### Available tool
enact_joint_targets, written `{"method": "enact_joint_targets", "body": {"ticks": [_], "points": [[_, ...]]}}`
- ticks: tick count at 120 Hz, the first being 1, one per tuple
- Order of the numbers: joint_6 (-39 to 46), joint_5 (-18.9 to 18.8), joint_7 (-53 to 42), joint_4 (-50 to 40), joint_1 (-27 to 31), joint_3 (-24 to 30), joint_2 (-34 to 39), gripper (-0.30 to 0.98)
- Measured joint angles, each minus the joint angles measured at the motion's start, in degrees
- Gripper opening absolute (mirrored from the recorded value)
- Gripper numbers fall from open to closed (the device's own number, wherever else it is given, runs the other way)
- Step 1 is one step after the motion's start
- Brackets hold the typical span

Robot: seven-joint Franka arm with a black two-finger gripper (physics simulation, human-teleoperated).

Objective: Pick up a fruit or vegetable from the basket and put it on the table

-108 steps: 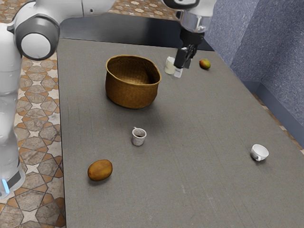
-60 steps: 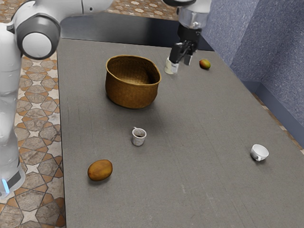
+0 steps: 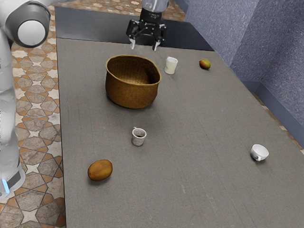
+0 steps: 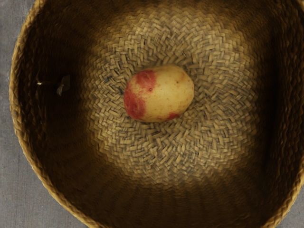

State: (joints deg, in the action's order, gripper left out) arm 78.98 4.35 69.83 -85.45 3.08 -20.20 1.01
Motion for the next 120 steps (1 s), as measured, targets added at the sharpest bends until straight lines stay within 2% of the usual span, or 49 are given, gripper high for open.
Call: {"method": "enact_joint_targets", "body": {"ticks": [11, 26, 34, 62, 77, 120], "points": [[0.9, -0.5, -8.6, -5.0, 2.2, -0.4, 3.0, 0.69], [2.2, -1.6, -18.5, -6.1, -6.6, -0.3, 3.4, 0.69], [3.8, -1.9, -23.5, -6.8, -8.6, -0.4, 3.4, 0.69], [9.5, -5.2, -41.8, -8.4, -5.1, -0.5, 4.3, 0.69], [13.3, -5.3, -50.5, -13.4, -5.3, -0.5, 6.2, 0.69], [18.4, -5.5, -67.9, -18.7, -2.6, -0.9, 8.3, 0.69]]}}
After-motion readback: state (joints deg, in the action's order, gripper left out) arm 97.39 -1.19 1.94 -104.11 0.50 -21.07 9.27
